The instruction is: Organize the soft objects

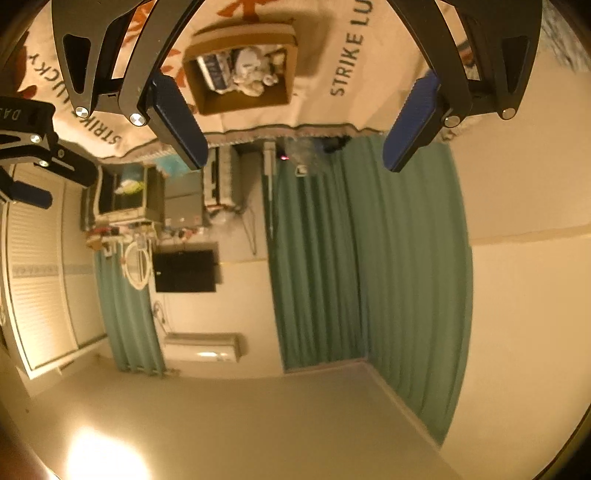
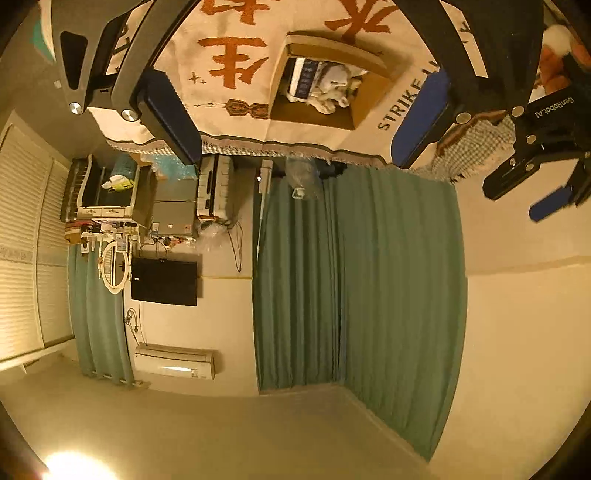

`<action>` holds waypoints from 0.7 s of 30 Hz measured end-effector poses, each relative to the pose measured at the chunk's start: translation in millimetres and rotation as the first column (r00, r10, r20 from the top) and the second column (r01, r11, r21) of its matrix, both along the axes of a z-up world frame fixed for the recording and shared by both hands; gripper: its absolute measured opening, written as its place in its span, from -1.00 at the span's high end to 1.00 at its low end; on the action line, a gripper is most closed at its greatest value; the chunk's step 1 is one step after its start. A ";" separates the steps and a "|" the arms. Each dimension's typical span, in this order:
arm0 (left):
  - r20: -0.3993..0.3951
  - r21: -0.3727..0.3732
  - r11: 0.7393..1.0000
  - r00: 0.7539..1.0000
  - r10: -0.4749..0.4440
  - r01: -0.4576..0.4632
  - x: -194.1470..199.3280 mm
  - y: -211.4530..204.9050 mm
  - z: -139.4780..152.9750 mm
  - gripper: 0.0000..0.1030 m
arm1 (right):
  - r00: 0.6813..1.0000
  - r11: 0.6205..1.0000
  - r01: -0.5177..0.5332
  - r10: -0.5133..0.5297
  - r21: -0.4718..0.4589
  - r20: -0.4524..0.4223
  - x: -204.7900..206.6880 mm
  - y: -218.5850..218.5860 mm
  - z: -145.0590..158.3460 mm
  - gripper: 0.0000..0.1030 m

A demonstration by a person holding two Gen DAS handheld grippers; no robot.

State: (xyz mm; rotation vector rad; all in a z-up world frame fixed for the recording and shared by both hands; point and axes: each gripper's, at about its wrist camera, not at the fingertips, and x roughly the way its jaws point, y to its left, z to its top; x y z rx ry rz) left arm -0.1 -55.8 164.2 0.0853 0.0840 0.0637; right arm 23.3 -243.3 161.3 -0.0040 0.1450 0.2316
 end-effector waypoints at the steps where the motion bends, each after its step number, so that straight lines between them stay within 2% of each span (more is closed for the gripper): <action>1: -0.008 -0.008 1.000 1.000 -0.010 0.010 -1.5 0.9 -4.5 -0.89 | 1.000 1.000 -0.001 0.001 0.003 0.006 -4.7 -2.2 -2.8 -1.00; 7: -0.015 -0.006 1.000 0.999 -0.031 0.031 -3.0 -1.2 -42.2 -0.89 | 1.000 0.999 0.024 -0.024 0.026 -0.003 -7.9 -9.6 -37.7 -1.00; 11: -0.081 -0.001 1.000 0.997 -0.017 0.017 5.9 -5.7 -74.9 -0.89 | 0.998 0.999 0.038 -0.036 0.037 -0.047 4.7 -7.9 -76.6 -1.00; 15: -0.142 -0.029 1.000 0.990 0.001 -0.005 18.8 -3.2 -102.8 -0.89 | 0.991 0.998 0.051 -0.045 0.043 -0.126 25.5 -5.6 -118.2 -1.00; 21: -0.200 -0.031 0.999 0.979 0.032 -0.039 32.8 2.6 -131.8 -0.89 | 0.979 0.998 0.056 -0.053 0.009 -0.195 50.4 0.3 -152.8 -1.00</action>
